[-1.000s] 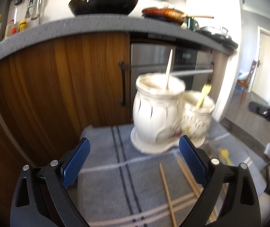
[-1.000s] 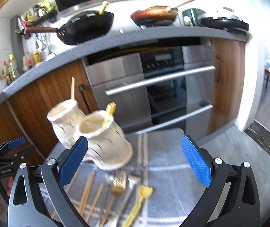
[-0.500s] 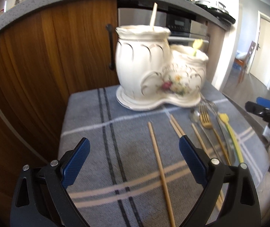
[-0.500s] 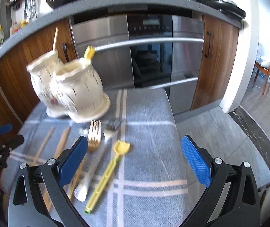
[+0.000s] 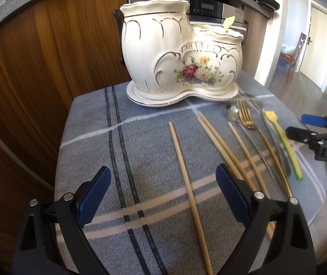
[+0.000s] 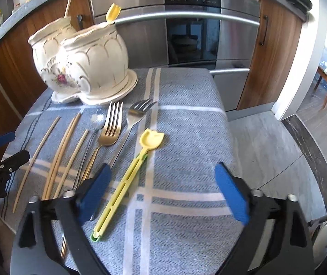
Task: Organize utensils
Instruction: 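Open both tools and move them back over the remaining utensils, then grasp the second yellow utensil with the right tool while the left tool grasps a chopstick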
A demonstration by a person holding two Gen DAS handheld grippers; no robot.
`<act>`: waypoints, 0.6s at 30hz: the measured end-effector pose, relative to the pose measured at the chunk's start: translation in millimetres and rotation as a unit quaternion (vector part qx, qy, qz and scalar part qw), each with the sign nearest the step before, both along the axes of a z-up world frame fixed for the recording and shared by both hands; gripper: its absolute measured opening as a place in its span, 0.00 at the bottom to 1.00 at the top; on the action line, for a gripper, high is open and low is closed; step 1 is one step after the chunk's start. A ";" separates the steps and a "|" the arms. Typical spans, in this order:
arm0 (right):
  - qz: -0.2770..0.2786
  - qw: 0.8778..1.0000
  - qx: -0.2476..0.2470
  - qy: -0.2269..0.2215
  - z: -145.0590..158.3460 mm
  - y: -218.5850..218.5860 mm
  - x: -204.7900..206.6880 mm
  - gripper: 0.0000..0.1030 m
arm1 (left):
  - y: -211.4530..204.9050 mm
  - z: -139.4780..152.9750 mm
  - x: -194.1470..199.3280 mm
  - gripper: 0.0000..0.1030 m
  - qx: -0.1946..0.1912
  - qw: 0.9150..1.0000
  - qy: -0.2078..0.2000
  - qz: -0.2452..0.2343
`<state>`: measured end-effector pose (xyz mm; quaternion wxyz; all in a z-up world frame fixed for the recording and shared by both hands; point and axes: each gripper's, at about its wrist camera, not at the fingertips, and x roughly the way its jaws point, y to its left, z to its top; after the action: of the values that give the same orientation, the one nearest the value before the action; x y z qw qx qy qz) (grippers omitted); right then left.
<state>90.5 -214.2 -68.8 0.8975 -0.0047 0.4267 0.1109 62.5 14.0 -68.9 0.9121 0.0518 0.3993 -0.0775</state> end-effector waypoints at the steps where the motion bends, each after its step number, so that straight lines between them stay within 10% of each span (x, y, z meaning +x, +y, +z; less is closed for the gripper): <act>1: 0.004 1.000 0.000 0.003 -0.7 2.1 -0.3 0.77 | -0.1 -0.8 -0.1 0.87 -0.001 1.000 0.001 -0.002; 18: 0.056 0.998 0.000 0.030 -3.5 20.0 -5.6 0.26 | -8.7 -14.2 0.2 0.17 0.008 0.998 0.033 -0.046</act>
<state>84.9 -194.2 -72.3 0.8769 -0.0251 0.4522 0.1613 62.7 5.3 -83.1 0.8934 0.0752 0.4270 -0.1179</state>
